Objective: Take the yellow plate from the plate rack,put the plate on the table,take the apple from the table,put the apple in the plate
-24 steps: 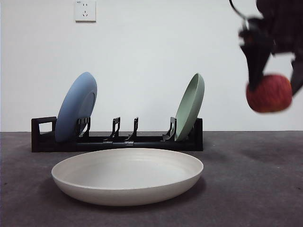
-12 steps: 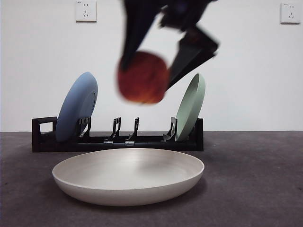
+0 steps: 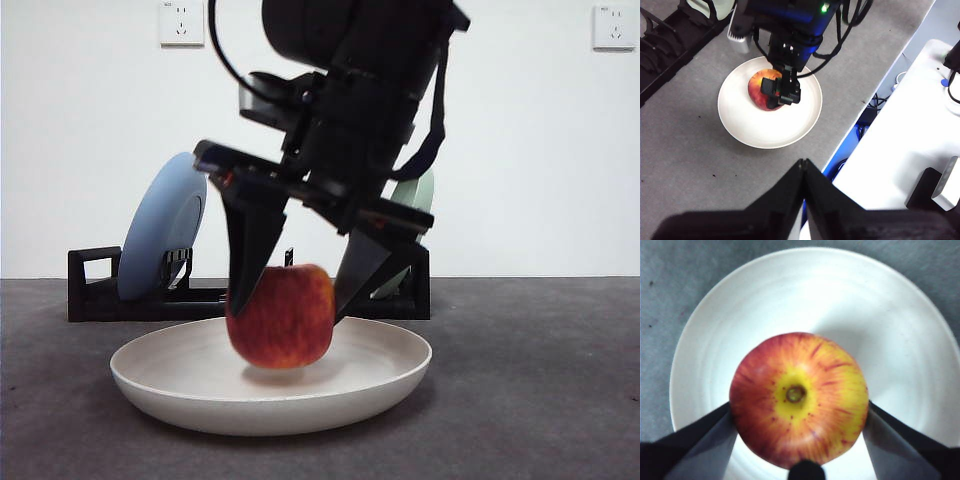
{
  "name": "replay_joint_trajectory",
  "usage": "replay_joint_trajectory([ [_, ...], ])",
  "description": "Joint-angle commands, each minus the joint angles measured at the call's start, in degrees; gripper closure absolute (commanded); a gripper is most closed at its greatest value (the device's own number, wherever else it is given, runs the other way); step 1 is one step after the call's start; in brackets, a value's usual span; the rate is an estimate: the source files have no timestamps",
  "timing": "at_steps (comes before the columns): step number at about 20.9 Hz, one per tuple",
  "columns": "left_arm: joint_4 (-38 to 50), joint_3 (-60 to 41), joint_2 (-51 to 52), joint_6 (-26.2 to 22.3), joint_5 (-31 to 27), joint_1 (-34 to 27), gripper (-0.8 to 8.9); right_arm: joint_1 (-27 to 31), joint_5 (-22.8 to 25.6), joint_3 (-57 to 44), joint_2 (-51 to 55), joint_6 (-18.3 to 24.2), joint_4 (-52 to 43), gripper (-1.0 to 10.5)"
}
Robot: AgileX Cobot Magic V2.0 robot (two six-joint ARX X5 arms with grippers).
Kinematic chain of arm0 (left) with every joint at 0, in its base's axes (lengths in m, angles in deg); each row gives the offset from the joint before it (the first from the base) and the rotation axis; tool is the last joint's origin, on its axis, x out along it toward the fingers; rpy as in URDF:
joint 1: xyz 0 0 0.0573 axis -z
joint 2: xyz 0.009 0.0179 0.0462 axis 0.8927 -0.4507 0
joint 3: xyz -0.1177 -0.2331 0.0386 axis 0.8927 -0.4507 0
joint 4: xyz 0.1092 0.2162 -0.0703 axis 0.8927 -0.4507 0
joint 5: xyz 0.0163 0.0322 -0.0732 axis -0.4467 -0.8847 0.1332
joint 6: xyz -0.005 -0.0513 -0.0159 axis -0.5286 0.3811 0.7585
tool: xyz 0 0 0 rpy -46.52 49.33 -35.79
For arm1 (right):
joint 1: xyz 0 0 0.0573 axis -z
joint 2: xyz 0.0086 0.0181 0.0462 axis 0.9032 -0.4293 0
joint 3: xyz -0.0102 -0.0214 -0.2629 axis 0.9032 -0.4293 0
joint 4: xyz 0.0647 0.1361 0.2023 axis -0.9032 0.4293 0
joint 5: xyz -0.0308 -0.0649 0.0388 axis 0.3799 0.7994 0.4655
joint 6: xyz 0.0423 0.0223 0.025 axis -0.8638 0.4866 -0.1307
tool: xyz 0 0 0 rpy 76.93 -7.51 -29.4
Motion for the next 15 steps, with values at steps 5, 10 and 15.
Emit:
replay_joint_trajectory([
  [5, 0.1, -0.1, 0.2, -0.3, -0.1, -0.1, 8.18, -1.1, 0.1, -0.2, -2.3, -1.5, -1.0, 9.1],
  [10, 0.1, -0.1, 0.2, -0.2, -0.1, -0.1, 8.18, -1.1, 0.2, -0.2, -2.5, -2.2, -0.7, 4.5],
  [15, 0.1, -0.1, 0.2, -0.2, -0.1, -0.1, 8.18, -1.1, 0.2, -0.2, -2.4, -3.3, -0.9, 4.1],
])
